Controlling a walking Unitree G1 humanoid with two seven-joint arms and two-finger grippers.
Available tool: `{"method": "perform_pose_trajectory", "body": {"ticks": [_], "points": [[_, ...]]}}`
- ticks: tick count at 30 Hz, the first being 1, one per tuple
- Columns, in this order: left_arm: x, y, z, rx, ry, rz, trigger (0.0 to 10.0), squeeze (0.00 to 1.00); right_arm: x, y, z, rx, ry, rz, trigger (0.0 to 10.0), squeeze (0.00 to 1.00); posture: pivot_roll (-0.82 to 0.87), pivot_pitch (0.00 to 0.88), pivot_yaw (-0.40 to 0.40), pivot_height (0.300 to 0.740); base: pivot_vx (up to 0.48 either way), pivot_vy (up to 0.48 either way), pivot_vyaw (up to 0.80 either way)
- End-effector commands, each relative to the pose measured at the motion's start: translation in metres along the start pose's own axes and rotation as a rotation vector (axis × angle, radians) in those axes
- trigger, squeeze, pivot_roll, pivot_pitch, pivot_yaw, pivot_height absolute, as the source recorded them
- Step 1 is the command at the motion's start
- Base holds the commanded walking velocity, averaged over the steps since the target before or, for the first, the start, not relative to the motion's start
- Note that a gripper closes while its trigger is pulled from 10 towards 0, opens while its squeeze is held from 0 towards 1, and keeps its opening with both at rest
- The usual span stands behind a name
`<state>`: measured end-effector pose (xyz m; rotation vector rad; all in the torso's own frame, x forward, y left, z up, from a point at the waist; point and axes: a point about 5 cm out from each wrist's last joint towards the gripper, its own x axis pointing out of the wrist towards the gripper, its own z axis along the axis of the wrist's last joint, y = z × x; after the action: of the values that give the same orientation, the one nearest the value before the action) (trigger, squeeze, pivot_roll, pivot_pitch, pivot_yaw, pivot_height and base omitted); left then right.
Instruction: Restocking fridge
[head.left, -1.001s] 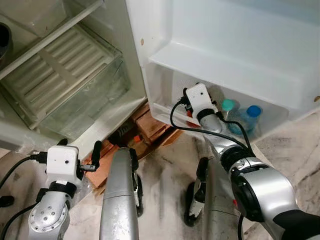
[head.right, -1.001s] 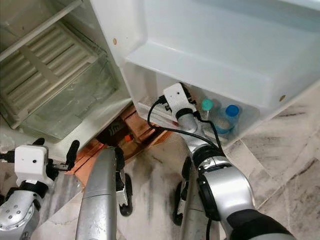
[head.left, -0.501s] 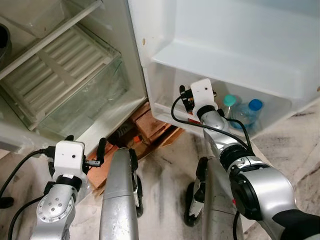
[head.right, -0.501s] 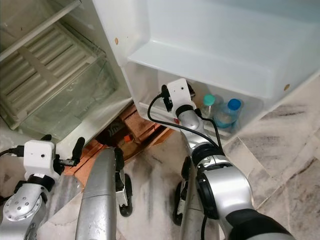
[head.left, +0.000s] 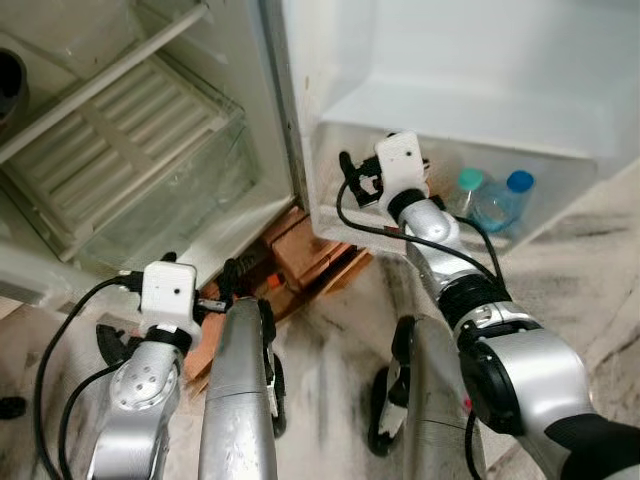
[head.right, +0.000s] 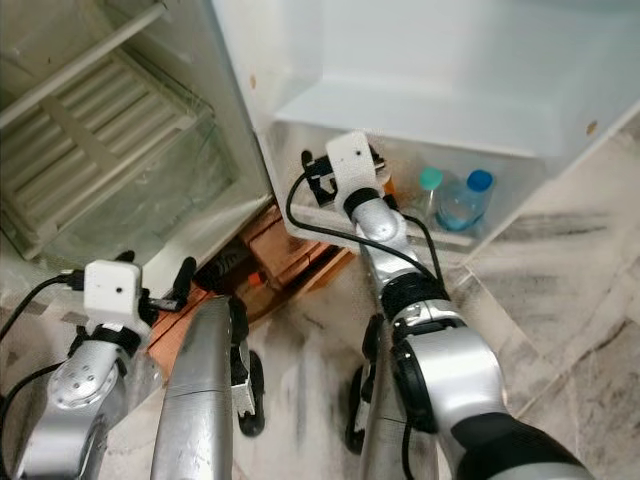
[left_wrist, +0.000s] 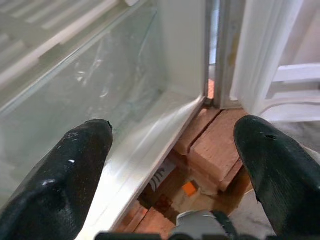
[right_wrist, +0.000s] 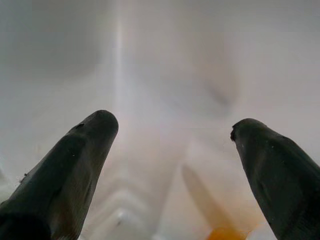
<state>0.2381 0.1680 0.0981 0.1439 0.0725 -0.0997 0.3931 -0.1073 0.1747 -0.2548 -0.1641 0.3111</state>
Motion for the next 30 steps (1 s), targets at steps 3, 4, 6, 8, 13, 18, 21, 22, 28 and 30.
{"method": "perform_pose_trajectory", "body": {"ticks": [3,4,6,8,13,18,21,22,28,30], "points": [[-0.003,0.002,-0.010,-0.014,0.025,0.032,10.0,0.00,-0.016,0.000,-0.013,0.013,0.000,0.023,10.0,0.00,0.14,0.130,0.039,0.567,0.000,0.000,0.00],[-0.003,0.003,-0.012,-0.020,0.027,0.039,10.0,0.00,-0.019,-0.001,-0.017,0.014,0.005,0.020,10.0,0.00,0.13,0.123,0.036,0.567,0.000,0.000,0.00],[-0.003,0.002,-0.014,-0.028,0.025,0.048,10.0,0.00,-0.035,-0.003,-0.030,0.031,0.022,-0.010,10.0,0.00,0.12,0.103,0.024,0.567,0.000,0.000,0.00],[-0.003,0.001,-0.014,-0.036,0.021,0.055,10.0,0.00,-0.048,-0.004,-0.040,0.046,0.035,-0.036,10.0,0.00,0.12,0.091,0.020,0.567,0.000,0.000,0.00],[-0.001,-0.002,-0.015,-0.046,0.010,0.061,10.0,0.00,-0.083,-0.001,-0.060,0.112,0.074,-0.109,10.0,0.00,0.10,0.067,0.018,0.567,0.000,0.000,0.00],[0.004,-0.003,-0.013,-0.049,-0.005,0.059,10.0,0.00,-0.098,-0.001,-0.053,0.092,0.015,-0.135,10.0,0.00,0.09,0.060,0.014,0.567,0.000,0.000,0.00],[0.007,-0.002,-0.012,-0.044,-0.010,0.074,10.0,0.00,-0.111,-0.009,-0.058,0.117,0.079,-0.210,10.0,0.00,0.09,0.049,0.012,0.567,0.000,0.000,0.00],[0.007,-0.001,-0.013,-0.043,-0.006,0.081,10.0,0.00,-0.114,-0.010,-0.062,0.145,0.107,-0.217,10.0,0.00,0.09,0.049,0.012,0.567,0.000,0.000,0.00],[0.005,-0.007,-0.019,-0.047,0.012,0.068,10.0,0.00,-0.114,-0.003,-0.056,0.211,0.073,-0.179,10.0,0.00,0.08,0.031,0.015,0.567,0.000,0.000,0.00],[0.006,-0.009,-0.020,-0.047,0.013,0.065,10.0,0.00,-0.109,-0.003,-0.051,0.213,0.049,-0.180,10.0,0.00,0.09,0.029,0.010,0.567,0.000,0.000,0.00]]}}
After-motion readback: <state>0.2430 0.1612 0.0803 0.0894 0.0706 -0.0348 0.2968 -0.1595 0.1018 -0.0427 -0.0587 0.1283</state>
